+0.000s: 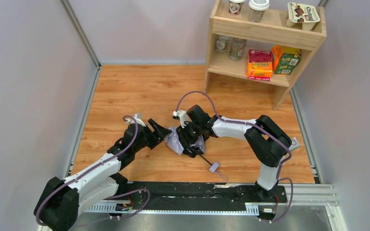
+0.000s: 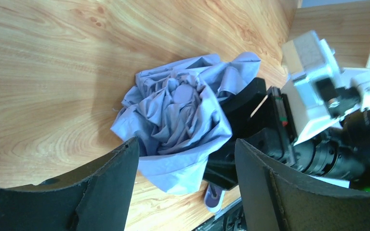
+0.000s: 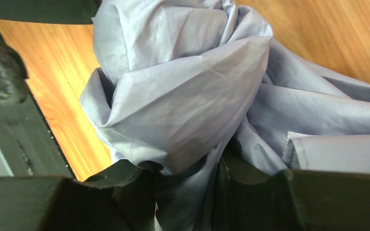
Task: Put away the umbrella
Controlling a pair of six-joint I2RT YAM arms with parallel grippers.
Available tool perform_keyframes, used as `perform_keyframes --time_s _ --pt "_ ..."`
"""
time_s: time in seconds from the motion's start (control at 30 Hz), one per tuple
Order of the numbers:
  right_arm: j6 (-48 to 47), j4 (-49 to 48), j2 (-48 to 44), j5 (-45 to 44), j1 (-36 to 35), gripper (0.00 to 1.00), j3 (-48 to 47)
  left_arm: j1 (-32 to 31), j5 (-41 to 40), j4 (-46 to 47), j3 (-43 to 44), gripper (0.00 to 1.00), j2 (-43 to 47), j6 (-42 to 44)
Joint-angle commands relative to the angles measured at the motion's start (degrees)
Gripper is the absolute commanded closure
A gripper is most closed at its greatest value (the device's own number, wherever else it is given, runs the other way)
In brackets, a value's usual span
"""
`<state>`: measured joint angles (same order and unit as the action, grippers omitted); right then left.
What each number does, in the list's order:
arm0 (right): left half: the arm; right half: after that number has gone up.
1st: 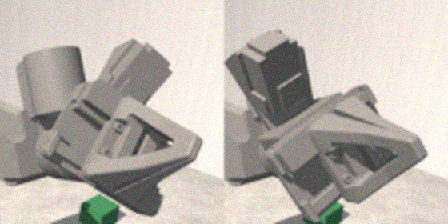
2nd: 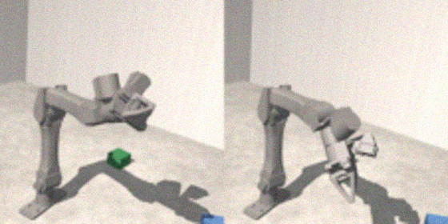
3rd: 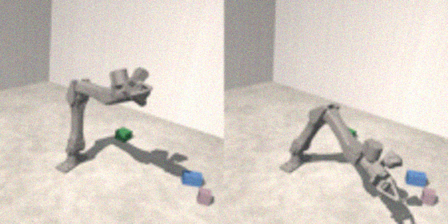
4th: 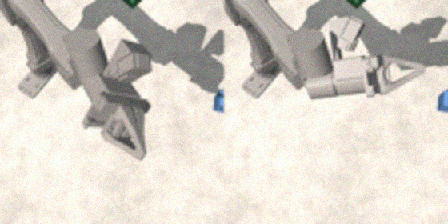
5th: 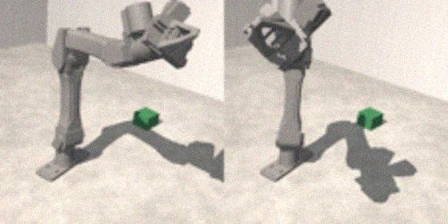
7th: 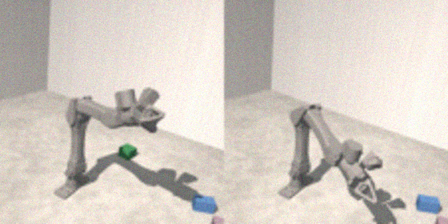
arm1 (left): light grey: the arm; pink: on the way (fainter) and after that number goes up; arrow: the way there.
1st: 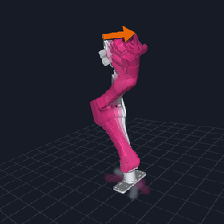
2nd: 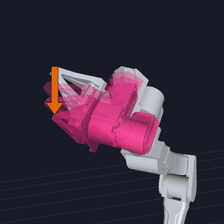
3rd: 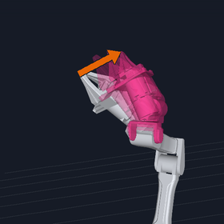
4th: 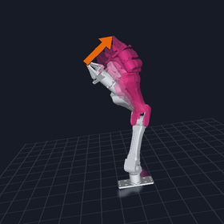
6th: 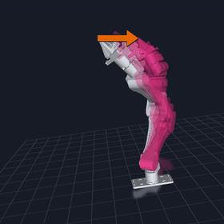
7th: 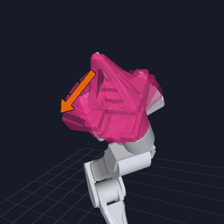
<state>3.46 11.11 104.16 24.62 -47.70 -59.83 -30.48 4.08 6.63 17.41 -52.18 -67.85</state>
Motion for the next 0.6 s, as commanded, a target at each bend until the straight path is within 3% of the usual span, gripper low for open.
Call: perform_keyframes --time_s 0.0,0.2,0.4,0.57 --pt "-0.91 2.24 4.38 8.94 2.17 1.00 1.74 0.16 1.81 0.30 -0.45 0.21 -2.55 0.52" --pt "-3.20 6.28 6.32 14.30 2.79 1.00 -1.77 -0.02 6.46 21.20 1.04 0.20 -16.62 2.11" --pt "-6.45 9.71 6.06 15.02 2.79 1.00 -3.97 -0.99 4.81 30.80 0.09 0.20 -29.28 0.27" --pt "-5.67 12.26 3.34 10.11 2.00 0.96 -5.03 -1.07 1.73 26.86 -0.18 0.62 -29.13 1.32"
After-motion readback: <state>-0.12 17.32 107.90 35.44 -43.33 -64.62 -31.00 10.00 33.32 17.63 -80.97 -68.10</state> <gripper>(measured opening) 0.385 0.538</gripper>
